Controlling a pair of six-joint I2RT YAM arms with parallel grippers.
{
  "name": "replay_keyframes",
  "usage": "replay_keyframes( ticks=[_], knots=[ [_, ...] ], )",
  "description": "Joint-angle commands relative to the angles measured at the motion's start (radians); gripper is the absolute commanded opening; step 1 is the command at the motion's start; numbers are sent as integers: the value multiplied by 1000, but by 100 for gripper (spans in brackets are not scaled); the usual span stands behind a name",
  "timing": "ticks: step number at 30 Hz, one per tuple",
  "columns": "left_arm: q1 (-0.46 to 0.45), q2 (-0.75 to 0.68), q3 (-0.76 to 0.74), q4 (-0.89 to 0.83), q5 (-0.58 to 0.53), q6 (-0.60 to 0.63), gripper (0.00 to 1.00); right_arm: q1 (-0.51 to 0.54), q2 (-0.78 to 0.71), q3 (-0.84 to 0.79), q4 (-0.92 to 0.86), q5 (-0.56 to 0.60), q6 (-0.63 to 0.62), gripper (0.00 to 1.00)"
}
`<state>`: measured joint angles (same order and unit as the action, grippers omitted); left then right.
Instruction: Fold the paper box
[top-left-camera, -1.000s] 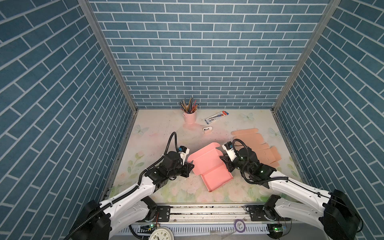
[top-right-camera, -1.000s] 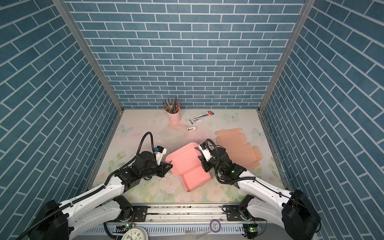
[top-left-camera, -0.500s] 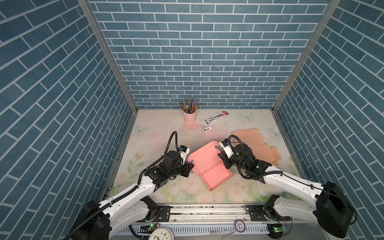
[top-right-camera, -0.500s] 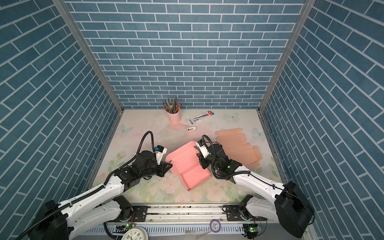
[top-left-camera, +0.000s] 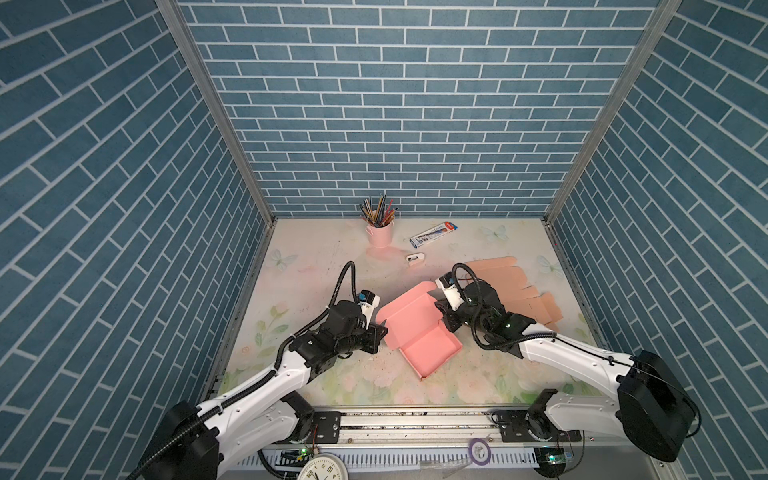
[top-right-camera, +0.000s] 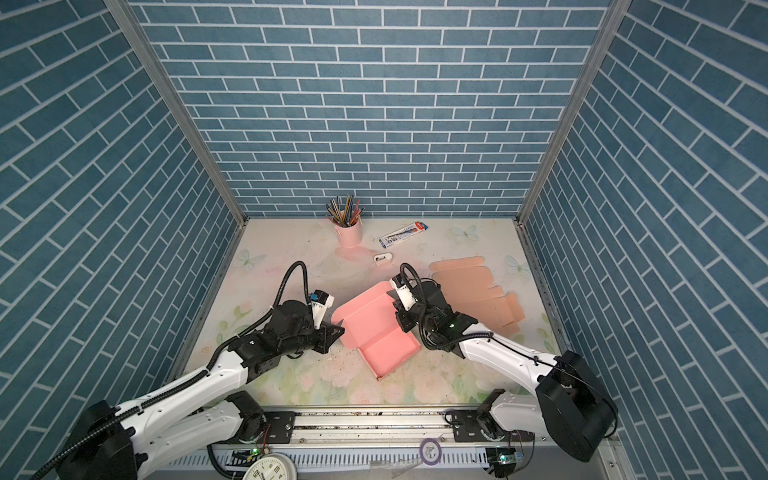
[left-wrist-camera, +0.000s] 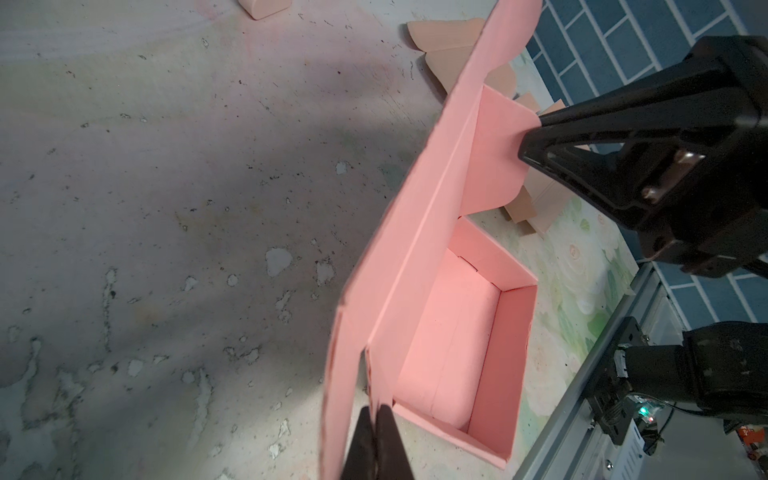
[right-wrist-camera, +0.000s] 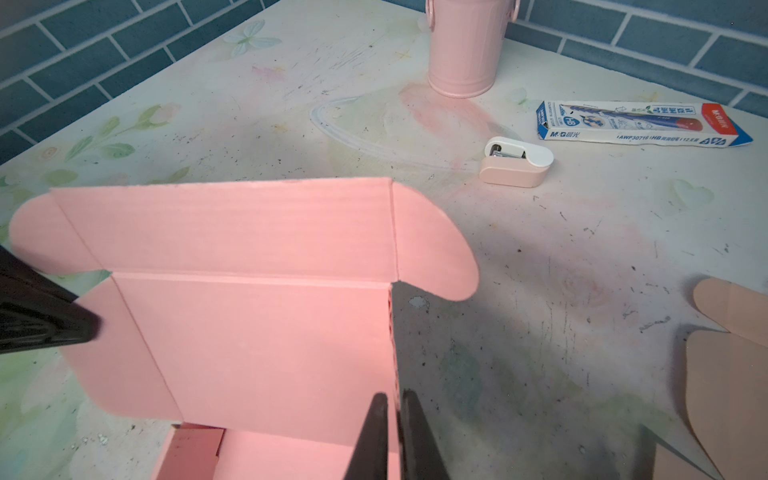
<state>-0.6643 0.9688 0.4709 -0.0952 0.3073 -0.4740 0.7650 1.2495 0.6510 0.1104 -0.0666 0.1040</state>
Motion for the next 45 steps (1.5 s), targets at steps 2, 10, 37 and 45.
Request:
replay_keyframes(
  ticks=[2, 10, 37, 45],
  knots=[
    [-3, -1, 23, -12, -14, 18, 2, -8, 20, 35, 2, -16, -14, 10],
    [-3, 4, 23, -12, -16, 21, 2, -20, 55, 49, 9, -28, -10, 15],
    [-3, 18, 34, -20, -26, 27, 2, -47, 167, 126, 8, -95, -30, 3],
    [0, 45, 75, -58, -147, 33, 3, -25, 60, 73, 17, -69, 4, 0]
  ],
)
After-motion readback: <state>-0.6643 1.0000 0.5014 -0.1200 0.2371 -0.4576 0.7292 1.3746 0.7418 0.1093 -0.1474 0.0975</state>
